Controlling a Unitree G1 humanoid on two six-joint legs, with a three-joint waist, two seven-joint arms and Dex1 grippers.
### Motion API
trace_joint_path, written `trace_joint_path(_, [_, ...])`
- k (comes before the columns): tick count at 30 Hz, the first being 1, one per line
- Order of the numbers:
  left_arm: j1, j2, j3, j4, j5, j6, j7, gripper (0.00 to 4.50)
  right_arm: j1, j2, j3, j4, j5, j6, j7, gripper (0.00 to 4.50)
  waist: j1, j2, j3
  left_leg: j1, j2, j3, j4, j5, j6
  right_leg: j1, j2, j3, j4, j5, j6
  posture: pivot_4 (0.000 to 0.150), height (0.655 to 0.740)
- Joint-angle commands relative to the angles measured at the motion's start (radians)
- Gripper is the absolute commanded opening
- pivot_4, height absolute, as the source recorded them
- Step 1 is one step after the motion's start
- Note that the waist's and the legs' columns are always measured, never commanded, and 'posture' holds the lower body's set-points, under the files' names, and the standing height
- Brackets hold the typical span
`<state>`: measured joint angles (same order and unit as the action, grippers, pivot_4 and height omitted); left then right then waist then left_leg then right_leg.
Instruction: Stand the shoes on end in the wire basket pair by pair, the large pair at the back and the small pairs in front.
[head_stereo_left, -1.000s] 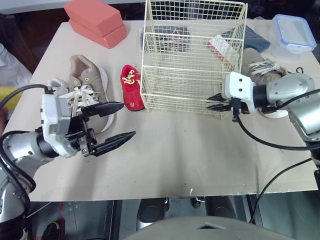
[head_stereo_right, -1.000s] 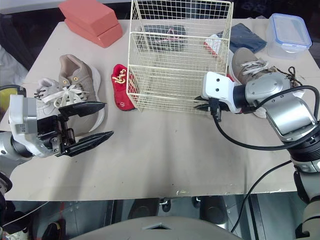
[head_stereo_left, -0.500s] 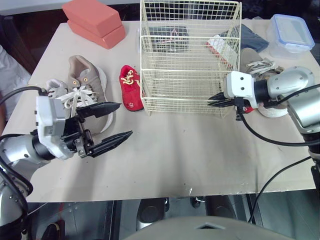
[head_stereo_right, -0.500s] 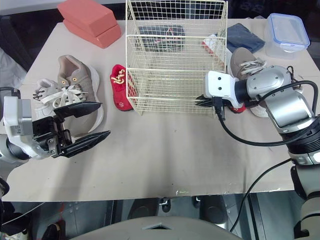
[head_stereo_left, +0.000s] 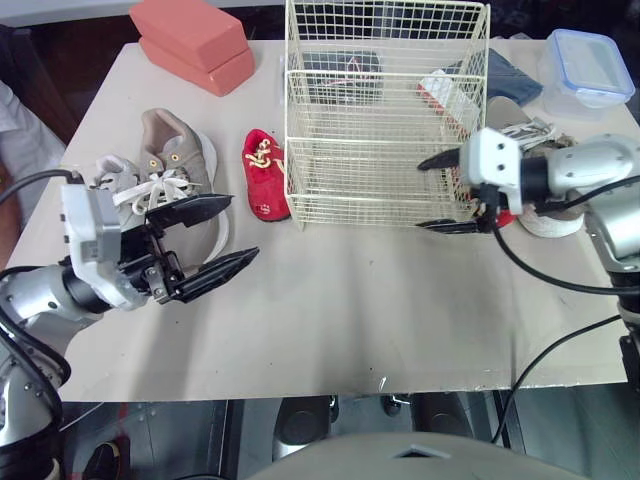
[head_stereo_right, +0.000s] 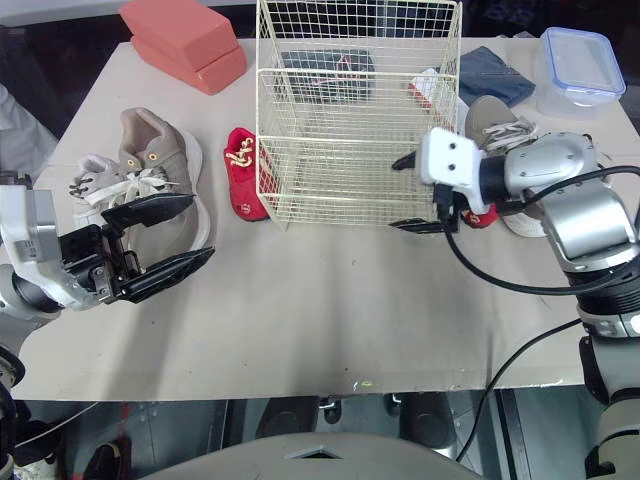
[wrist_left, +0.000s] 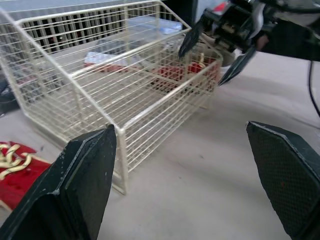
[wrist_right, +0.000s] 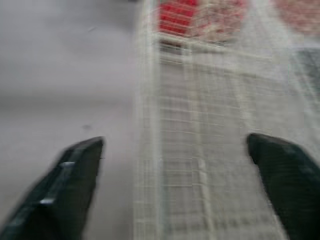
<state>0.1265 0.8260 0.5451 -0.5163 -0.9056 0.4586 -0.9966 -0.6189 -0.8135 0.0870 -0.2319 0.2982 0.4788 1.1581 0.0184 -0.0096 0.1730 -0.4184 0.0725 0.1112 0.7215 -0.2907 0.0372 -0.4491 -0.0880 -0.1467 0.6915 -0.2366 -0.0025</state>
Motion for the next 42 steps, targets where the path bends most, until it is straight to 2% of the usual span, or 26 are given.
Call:
trace_joint_path(1, [-0.031,0.014,-0.001,-0.048,-0.044,0.02,0.016,4.5,0.089,-0.049,-0.193,-0.113,0.104,0.097,-0.044,4.47,-0.002,-0.001,0.0,0.0,0.0,0.0,0.0,0.0,0.0,0.0,0.0,0.0,0.0,0.0,0.0,0.15,0.686])
trace_joint_path(4, [-0.097,0.044,-0.05,-0.062,-0.058,0.051,0.024,4.5,0.182,-0.063,-0.332,-0.144,0.115,0.093,-0.112,4.47,-0.001,-0.001,0.001,0.0,0.0,-0.001,0.0,0.0,0.0,0.001,0.0,0.0,0.0,-0.001,0.001,0.15,0.686])
trace_joint_path(8, [-0.265,0.077,-0.157,-0.048,-0.067,0.094,0.032,4.5,0.322,-0.04,-0.502,-0.161,0.088,0.109,-0.252,4.47,0.0,-0.001,0.001,0.001,0.0,-0.001,0.0,0.0,0.0,0.001,0.001,0.0,0.0,-0.002,0.003,0.15,0.686])
trace_joint_path(14, [-0.439,0.083,-0.265,-0.018,-0.057,0.134,0.026,4.5,0.452,0.024,-0.614,-0.14,0.087,0.186,-0.418,4.47,-0.004,-0.002,0.001,0.003,0.0,0.001,-0.001,0.001,-0.002,0.001,0.003,0.007,0.002,-0.002,0.003,0.15,0.686])
trace_joint_path(18, [-0.492,0.087,-0.288,0.001,-0.036,0.148,0.029,4.5,0.462,0.071,-0.609,-0.079,0.1,0.252,-0.501,4.47,-0.007,-0.003,0.001,0.003,0.0,0.002,0.0,0.002,-0.003,0.001,0.004,0.008,0.002,-0.002,0.003,0.15,0.686])
trace_joint_path(25, [-0.491,0.101,-0.266,-0.023,-0.037,0.172,0.045,4.5,0.354,0.124,-0.567,0.068,0.088,0.283,-0.632,4.47,-0.006,-0.003,0.001,0.004,0.0,0.002,0.0,0.002,-0.003,0.0,0.005,0.009,0.002,-0.002,0.003,0.15,0.686])
trace_joint_path(28, [-0.477,0.104,-0.25,-0.048,-0.049,0.183,0.063,4.5,0.335,0.115,-0.548,0.095,0.078,0.259,-0.637,4.47,-0.005,-0.003,0.002,0.003,0.0,0.002,-0.001,0.002,-0.003,0.0,0.005,0.009,0.002,-0.002,0.003,0.15,0.686])
trace_joint_path(38, [-0.463,0.094,-0.245,-0.085,-0.065,0.205,0.101,4.5,0.298,0.129,-0.549,0.153,0.15,0.421,-0.677,4.47,-0.005,-0.003,0.001,0.004,0.0,0.002,0.0,0.002,-0.003,0.0,0.004,0.009,0.003,-0.002,0.003,0.15,0.686])
trace_joint_path(42, [-0.472,0.092,-0.256,-0.081,-0.064,0.202,0.098,4.5,0.295,0.118,-0.545,0.174,0.164,0.443,-0.666,3.38,-0.005,-0.004,0.001,0.004,0.0,0.002,0.0,0.002,-0.003,0.0,0.004,0.009,0.003,-0.002,0.003,0.15,0.686])
